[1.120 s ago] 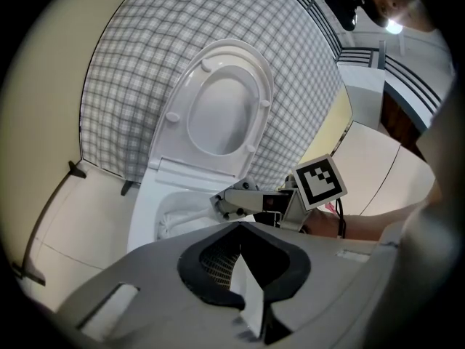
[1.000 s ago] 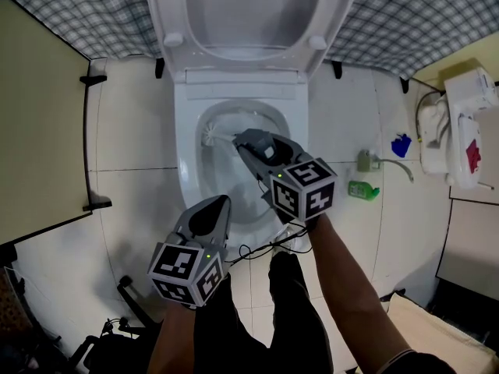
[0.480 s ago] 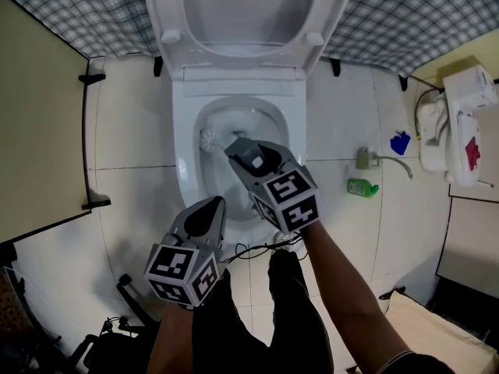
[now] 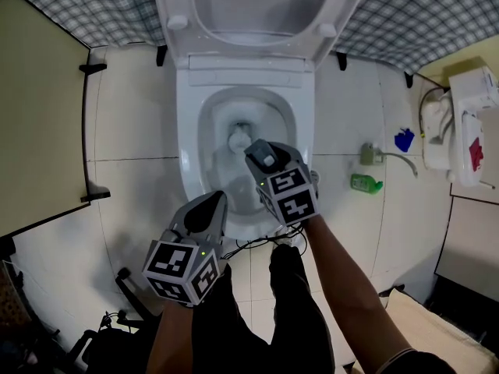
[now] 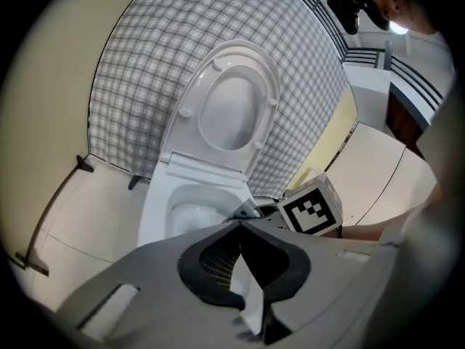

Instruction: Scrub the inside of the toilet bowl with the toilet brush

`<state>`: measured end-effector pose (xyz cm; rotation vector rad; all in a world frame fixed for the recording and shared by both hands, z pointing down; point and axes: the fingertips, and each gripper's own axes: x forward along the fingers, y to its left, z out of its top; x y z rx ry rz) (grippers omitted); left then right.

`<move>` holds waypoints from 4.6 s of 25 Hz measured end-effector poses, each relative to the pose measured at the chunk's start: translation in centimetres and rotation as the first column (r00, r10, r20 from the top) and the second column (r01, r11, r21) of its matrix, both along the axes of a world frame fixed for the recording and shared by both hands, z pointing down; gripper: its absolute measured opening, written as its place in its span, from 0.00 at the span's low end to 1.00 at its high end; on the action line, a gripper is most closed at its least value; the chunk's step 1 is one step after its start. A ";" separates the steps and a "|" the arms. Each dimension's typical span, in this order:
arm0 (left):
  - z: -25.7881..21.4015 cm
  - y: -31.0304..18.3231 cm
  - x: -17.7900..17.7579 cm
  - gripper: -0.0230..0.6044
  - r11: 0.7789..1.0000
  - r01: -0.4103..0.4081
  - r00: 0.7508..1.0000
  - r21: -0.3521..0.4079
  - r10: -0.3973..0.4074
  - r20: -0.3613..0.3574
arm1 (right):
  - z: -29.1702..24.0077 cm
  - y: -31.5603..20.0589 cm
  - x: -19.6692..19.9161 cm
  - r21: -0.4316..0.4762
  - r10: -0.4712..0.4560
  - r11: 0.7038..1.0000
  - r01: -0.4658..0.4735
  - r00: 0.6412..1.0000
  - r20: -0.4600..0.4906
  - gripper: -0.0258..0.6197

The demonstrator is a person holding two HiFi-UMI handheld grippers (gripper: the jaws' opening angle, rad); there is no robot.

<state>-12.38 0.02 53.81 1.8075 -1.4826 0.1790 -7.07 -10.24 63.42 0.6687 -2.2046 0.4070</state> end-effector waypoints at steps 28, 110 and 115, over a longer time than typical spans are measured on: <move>0.7 0.3 -0.5 0.05 1.000 0.011 1.000 -0.028 -0.010 0.012 | -0.3 2.6 -0.1 -0.043 -0.087 0.995 0.086 0.996 -0.029 0.39; 1.8 2.1 0.8 0.05 0.998 -0.009 1.000 -0.063 0.008 -0.022 | -2.8 2.9 4.3 -0.028 -0.323 0.943 0.332 0.890 -0.320 0.34; 1.5 1.7 0.5 0.05 0.998 -0.010 1.000 -0.055 0.009 -0.022 | -6.2 -0.8 4.2 0.097 -0.198 0.966 0.241 0.925 -0.323 0.34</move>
